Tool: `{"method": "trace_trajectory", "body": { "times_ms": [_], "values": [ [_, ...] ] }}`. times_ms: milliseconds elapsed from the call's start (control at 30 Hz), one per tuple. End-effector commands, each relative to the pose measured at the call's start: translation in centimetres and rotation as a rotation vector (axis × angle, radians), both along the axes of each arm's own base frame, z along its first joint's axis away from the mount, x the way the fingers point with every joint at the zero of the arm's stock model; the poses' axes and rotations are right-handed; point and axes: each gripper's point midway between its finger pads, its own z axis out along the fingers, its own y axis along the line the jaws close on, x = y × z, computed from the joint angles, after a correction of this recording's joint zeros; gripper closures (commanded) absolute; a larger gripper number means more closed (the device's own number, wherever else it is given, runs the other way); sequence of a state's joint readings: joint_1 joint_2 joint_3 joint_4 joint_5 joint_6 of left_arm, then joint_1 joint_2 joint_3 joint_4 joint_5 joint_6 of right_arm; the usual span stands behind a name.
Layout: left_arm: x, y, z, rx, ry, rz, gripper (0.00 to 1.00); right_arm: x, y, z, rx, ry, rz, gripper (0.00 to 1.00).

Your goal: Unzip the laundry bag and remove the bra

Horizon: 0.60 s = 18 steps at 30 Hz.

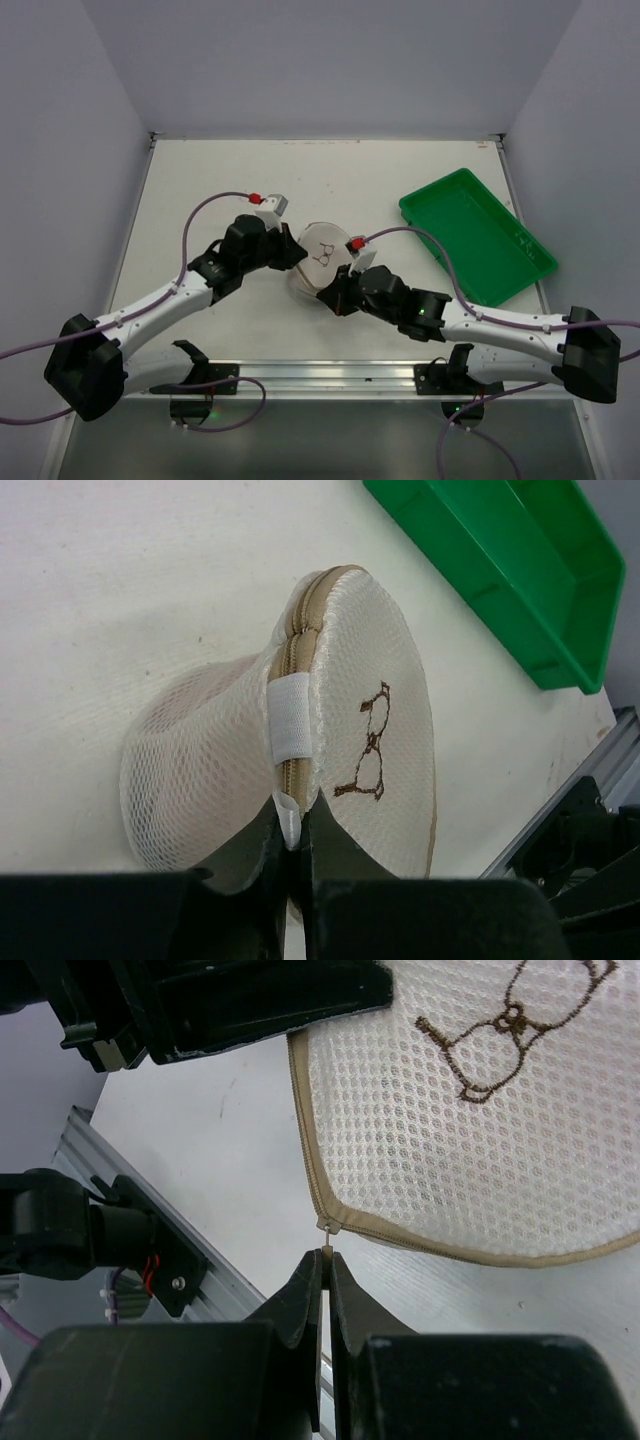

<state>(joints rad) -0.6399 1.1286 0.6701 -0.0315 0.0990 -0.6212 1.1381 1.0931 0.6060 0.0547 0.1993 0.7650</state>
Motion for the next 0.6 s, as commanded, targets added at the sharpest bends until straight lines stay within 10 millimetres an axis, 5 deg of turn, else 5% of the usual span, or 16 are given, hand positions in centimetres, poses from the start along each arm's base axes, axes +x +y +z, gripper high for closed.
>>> {"method": "trace_trajectory", "body": {
  "times_ms": [0, 200, 267, 300, 400, 567],
  "values": [
    [4.0, 0.3, 4.1, 0.073, -0.239, -0.048, 0.93, -1.1, 0.5, 0.4, 0.012, 0.012, 0.049, 1.0],
    [5.8, 0.9, 4.5, 0.09, -0.214, 0.002, 0.79, 0.1, 2.5, 2.5, 0.057, 0.014, 0.017, 1.0],
    [5.3, 1.6, 4.3, 0.068, -0.156, 0.06, 0.59, 0.8, 2.9, 2.8, 0.066, 0.014, -0.015, 1.0],
    [5.0, 2.0, 4.0, 0.059, -0.125, 0.088, 0.35, 1.1, 3.1, 3.3, 0.081, 0.004, -0.025, 1.0],
    [3.3, 3.2, 4.2, 0.001, -0.051, 0.167, 0.01, 1.9, 3.9, 4.0, 0.097, -0.017, -0.049, 1.0],
    [-0.2, 4.2, 2.1, -0.076, 0.08, 0.218, 0.0, 2.5, 5.3, 4.1, 0.093, -0.025, -0.038, 1.0]
  ]
}}
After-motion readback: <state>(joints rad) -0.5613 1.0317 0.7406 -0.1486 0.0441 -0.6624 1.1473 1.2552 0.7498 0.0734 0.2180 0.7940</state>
